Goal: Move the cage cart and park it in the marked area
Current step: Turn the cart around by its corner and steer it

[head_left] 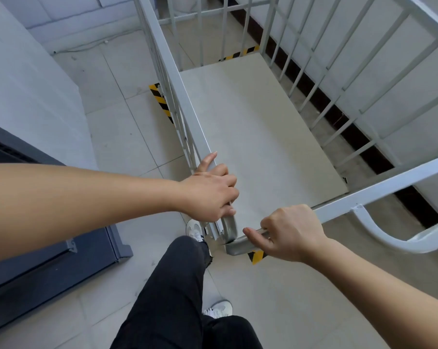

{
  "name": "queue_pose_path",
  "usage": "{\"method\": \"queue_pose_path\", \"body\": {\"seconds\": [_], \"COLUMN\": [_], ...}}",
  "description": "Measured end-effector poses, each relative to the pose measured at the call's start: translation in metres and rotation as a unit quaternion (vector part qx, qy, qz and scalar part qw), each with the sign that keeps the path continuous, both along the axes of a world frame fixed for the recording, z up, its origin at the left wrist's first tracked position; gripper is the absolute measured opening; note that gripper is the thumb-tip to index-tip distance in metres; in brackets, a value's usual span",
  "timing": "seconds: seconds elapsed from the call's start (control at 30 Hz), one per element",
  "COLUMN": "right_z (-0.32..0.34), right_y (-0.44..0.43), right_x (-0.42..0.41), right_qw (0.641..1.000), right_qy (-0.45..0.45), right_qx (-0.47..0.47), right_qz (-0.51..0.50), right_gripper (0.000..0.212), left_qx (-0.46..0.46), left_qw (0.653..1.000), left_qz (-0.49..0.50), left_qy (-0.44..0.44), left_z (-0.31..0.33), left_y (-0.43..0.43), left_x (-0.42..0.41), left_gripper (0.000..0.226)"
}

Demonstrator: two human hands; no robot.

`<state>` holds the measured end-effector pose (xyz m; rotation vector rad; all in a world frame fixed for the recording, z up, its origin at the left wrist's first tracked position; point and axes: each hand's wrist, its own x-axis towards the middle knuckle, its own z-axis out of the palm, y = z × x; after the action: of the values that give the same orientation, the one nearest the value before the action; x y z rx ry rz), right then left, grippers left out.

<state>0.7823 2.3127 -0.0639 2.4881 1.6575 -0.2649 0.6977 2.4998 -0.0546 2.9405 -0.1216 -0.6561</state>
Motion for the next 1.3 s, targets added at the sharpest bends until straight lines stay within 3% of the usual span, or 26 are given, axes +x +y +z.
{"method": "queue_pose_path", "body": {"seconds": [1.3], "right_z": [-0.0008], "right_y": [-0.0001], "right_x": [0.0016], "right_qw": [1.0], "right_qy": [0.009], "right_qx": [0.006], "right_qz": [0.01], "right_gripper": [0.066], "left_qx": [0.002], "left_qw": [1.0], "left_qz": [-0.011], "left_qy": [0.012], "left_z": [0.0086], "left_y": [0.0006], "left_x": [0.0008], "left_gripper": [0.038]}}
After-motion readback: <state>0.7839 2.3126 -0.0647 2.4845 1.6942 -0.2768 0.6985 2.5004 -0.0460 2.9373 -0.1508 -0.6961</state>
